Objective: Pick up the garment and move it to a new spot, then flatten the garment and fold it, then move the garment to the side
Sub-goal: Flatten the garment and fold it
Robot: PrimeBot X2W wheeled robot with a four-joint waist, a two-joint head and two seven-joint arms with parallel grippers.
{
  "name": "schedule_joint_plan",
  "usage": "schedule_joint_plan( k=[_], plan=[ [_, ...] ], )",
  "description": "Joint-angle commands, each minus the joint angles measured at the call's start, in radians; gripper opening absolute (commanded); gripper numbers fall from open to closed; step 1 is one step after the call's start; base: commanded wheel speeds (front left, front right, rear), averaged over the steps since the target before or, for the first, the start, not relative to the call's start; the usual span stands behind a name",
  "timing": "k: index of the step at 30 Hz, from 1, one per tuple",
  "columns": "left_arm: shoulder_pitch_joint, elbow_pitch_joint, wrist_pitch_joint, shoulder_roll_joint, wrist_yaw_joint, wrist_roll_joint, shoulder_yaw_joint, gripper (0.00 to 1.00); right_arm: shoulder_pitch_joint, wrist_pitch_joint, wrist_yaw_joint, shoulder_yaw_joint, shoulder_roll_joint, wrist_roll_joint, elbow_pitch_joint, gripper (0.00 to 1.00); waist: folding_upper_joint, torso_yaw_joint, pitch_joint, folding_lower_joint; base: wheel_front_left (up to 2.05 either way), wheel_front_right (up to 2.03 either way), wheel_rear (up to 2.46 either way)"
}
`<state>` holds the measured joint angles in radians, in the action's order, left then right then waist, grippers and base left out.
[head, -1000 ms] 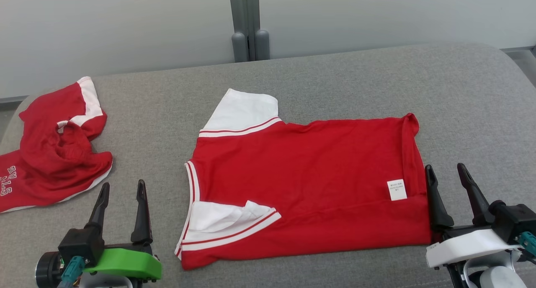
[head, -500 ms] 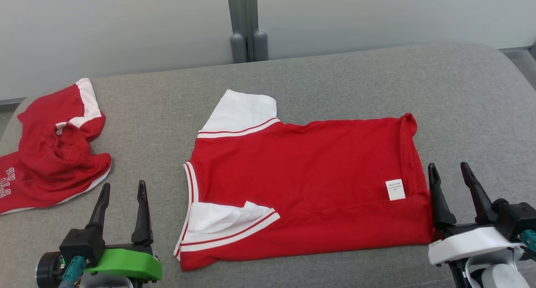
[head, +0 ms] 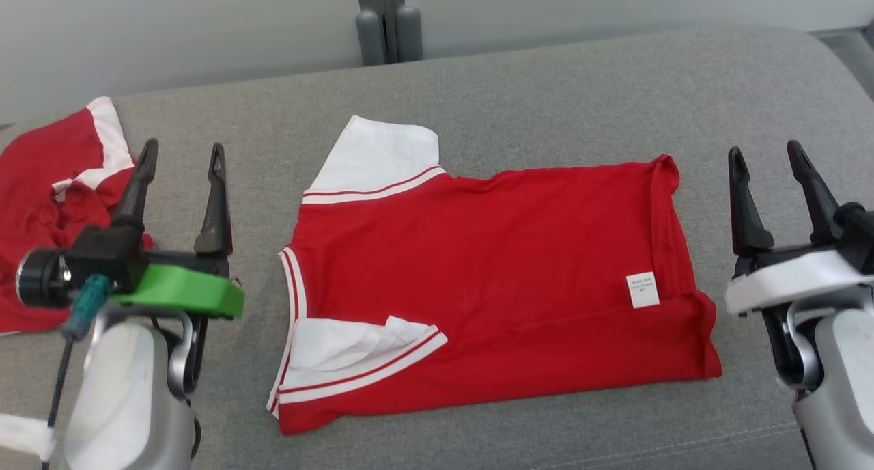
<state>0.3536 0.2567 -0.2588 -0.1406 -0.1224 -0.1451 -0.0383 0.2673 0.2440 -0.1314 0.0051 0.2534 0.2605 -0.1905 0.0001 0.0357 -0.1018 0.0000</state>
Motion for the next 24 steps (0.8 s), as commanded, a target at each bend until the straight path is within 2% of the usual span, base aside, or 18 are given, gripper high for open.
schedule_joint_plan(
  k=[1, 9, 16, 24],
  plan=[
    [0.060, 0.013, 0.007, -0.019, -0.003, -0.010, -0.013, 1.00, 0.048, -0.015, 0.002, 0.008, 0.011, -0.005, -0.021, 1.00, -0.0001, 0.028, -0.074, 0.0000, 0.00, 0.00, 0.00],
    [0.363, 0.123, 0.071, -0.084, -0.008, -0.043, -0.093, 1.00, 0.290, -0.062, 0.002, 0.090, 0.055, 0.023, -0.176, 1.00, -0.0001, 0.094, -0.246, 0.0000, 0.00, 0.00, 0.00],
    [0.564, 0.270, 0.114, -0.139, -0.008, -0.085, -0.217, 1.00, 0.443, -0.080, 0.002, 0.186, 0.049, 0.060, -0.332, 1.00, -0.0001, 0.146, -0.343, 0.0000, 0.00, 0.00, 0.00],
    [0.735, 0.462, 0.188, -0.189, -0.008, -0.188, -0.379, 1.00, 0.584, -0.105, 0.002, 0.284, 0.032, 0.101, -0.482, 1.00, -0.0001, 0.190, -0.443, 0.0000, 0.00, 0.00, 0.00]
  ],
)
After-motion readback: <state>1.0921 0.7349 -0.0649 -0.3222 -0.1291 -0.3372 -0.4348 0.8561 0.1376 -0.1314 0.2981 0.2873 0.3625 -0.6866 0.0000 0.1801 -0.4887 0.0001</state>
